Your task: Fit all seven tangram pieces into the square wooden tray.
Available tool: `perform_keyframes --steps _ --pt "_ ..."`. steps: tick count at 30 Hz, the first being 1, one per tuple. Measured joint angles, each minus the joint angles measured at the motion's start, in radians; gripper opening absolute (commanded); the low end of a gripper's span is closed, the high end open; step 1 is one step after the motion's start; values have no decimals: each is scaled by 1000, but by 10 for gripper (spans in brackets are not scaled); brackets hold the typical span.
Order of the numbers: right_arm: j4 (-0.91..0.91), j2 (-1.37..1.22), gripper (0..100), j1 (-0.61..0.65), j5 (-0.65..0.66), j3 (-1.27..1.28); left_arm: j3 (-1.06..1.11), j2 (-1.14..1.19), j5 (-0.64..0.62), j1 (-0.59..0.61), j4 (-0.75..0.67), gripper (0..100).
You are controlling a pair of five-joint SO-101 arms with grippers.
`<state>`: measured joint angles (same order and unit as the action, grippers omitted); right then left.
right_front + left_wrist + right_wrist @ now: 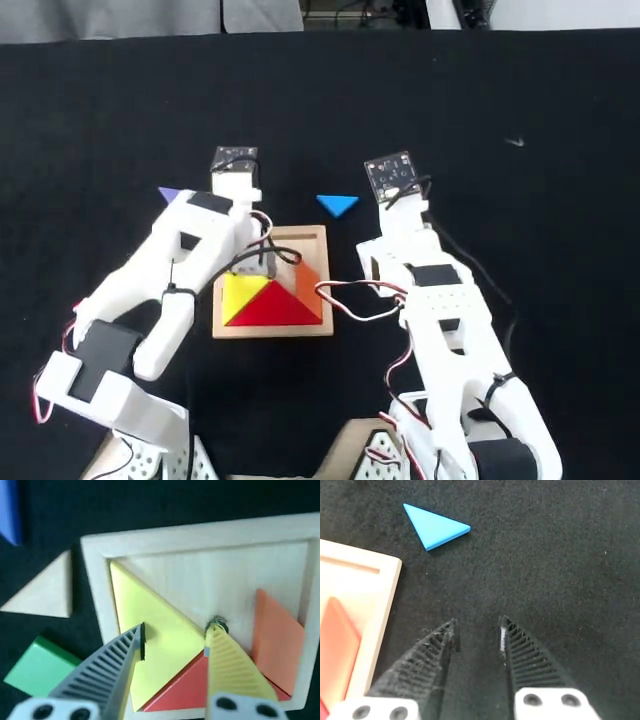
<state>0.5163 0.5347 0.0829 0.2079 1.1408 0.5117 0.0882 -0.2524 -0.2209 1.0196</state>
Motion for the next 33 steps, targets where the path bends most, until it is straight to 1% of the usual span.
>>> perform_keyframes --steps 4,8,13,15,17,19,23,26,29,33 --pt "0 0 138 0 0 0 -61 0 -3 11 18 211" --pt "0 0 138 0 0 0 -118 2 -57 -2 18 213" --pt "0 0 138 0 0 0 -126 25 -74 -21 -54 209" --pt "0 0 138 0 0 0 -127 25 -74 -21 -55 213" --pt "0 0 138 0 0 0 -127 18 -74 -2 -8 214" --pt "0 0 138 0 0 0 -161 -25 -74 38 86 214" --pt "0 0 139 0 0 0 -258 -178 -78 123 302 215" --pt "0 0 141 0 0 0 -287 -299 -78 166 408 214" --pt "0 0 141 0 0 0 -290 -393 -78 219 473 214" --pt "0 0 142 0 0 0 -216 -451 -77 328 496 214"
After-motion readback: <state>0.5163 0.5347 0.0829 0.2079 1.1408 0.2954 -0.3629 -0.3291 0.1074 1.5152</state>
